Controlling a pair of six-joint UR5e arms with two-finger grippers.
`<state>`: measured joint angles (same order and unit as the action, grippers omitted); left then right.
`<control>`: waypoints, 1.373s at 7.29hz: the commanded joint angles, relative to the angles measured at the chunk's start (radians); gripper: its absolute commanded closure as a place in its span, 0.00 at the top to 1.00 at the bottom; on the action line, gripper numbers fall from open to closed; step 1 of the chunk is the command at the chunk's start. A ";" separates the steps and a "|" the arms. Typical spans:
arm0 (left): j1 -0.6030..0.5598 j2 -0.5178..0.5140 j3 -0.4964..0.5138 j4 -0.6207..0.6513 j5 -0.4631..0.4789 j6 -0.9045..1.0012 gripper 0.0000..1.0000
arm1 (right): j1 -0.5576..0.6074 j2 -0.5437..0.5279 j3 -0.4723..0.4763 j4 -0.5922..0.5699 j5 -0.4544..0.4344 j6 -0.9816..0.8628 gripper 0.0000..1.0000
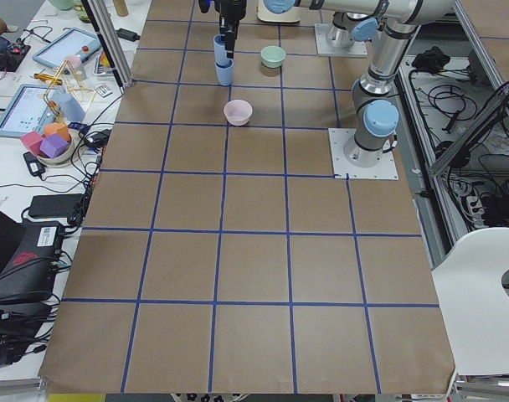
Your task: Stack blue cups with both arms
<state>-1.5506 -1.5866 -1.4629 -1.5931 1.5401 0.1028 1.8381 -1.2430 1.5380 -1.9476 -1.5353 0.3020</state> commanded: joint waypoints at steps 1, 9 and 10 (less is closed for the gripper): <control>0.000 0.001 -0.001 -0.002 0.000 0.000 1.00 | 0.001 0.008 0.001 -0.001 0.001 0.000 0.24; 0.000 0.001 -0.001 -0.004 0.002 0.000 1.00 | -0.210 -0.070 -0.119 0.160 -0.071 -0.332 0.97; 0.000 0.001 -0.001 -0.004 0.002 0.000 1.00 | -0.270 -0.123 -0.118 0.232 -0.068 -0.395 0.98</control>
<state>-1.5508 -1.5861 -1.4634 -1.5964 1.5417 0.1028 1.6402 -1.3083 1.4274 -1.7864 -1.6034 -0.0095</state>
